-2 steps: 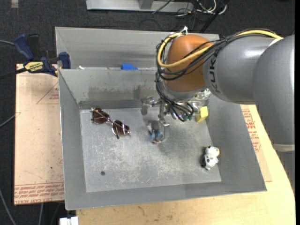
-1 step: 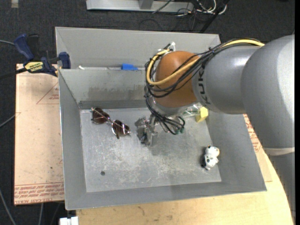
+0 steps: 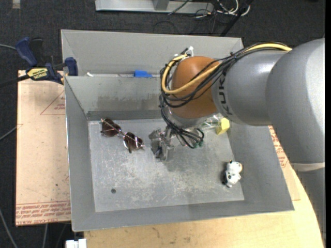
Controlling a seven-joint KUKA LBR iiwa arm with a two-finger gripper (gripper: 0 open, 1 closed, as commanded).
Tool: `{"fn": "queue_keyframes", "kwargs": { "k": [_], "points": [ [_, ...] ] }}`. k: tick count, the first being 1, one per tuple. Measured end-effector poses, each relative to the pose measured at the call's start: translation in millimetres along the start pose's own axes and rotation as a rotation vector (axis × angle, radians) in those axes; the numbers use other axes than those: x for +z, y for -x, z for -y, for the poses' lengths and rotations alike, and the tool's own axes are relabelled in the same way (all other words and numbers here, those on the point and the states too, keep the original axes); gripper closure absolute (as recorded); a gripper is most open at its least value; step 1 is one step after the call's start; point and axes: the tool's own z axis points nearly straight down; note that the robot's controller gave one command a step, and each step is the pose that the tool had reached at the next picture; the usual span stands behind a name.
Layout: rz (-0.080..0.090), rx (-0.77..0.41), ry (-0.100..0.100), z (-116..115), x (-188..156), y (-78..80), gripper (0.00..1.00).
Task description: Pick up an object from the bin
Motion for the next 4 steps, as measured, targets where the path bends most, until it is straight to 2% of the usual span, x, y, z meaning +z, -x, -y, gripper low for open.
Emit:
{"fn": "queue_keyframes", "kwargs": {
  "k": [1, 2, 3, 4],
  "points": [
    [-0.009, -0.01, 0.001, 4.8, -43.0, 0.0, 1.0],
    [0.002, 0.035, -0.002, 15.1, -91.8, 30.0, 1.0],
    [-0.006, 0.072, -0.001, -26.8, -123.0, 19.7, 1.0],
    [-0.001, 0.084, 0.0, -30.2, -183.2, 42.0, 1.0]
  ]
}}
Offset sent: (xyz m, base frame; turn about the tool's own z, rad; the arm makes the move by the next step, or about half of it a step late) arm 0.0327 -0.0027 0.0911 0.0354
